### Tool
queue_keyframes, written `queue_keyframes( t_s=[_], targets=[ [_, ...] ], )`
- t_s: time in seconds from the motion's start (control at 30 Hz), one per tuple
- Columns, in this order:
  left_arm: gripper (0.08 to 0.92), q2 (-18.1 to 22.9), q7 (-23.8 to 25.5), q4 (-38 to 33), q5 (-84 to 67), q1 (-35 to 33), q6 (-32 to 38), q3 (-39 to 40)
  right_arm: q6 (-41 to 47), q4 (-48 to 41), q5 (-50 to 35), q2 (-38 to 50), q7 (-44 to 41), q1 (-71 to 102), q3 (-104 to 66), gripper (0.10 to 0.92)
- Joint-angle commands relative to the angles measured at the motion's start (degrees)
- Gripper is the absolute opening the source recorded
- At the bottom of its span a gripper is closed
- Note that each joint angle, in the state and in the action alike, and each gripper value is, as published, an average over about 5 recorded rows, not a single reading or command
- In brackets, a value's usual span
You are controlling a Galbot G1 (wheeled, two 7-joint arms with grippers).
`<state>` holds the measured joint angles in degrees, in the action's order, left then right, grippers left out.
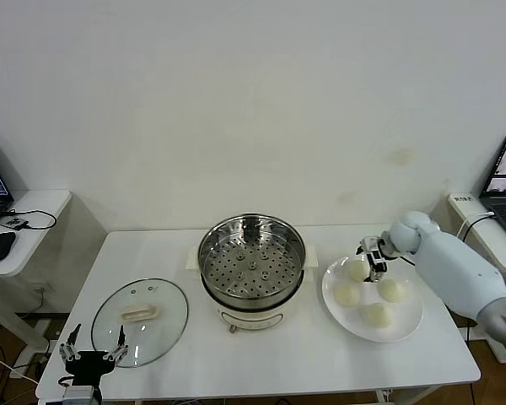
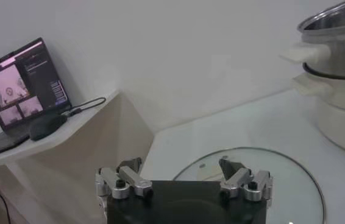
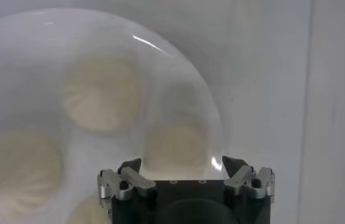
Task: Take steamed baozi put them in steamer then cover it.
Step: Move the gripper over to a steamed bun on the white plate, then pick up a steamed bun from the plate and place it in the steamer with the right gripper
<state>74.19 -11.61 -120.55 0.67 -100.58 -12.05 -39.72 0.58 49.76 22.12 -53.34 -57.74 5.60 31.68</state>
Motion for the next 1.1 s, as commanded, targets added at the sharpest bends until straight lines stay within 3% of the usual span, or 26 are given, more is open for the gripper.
queue_keyframes(
  t_s=[0.03,0.4,0.7,1.1],
  targets=[
    [0.823,-0.03,-0.04,0.05,0.08,0.01,-0.06,0.03,-0.08,-2.43,0.57,-2.05,-0.52,-1.09,1.35,0.803],
    [0.823,0.18,-0.03,0.07,0.21,0.16,0.02,0.23,0.25,-2.28,0.79,-1.76,-0.39,-0.60,1.23,0.664],
    [0.823,0.16,0.03,-0.27,0.19,0.00,0.01,0.21,0.36,0.45,-0.21,0.35,-0.78,-1.13,1.63,0.636],
    [0.823,-0.76,0.16,-0.22,-0.02,0.49,-0.21,1.14,4.89,19.66,-19.83,13.01,-3.91,-18.16,15.57,0.636]
  ],
)
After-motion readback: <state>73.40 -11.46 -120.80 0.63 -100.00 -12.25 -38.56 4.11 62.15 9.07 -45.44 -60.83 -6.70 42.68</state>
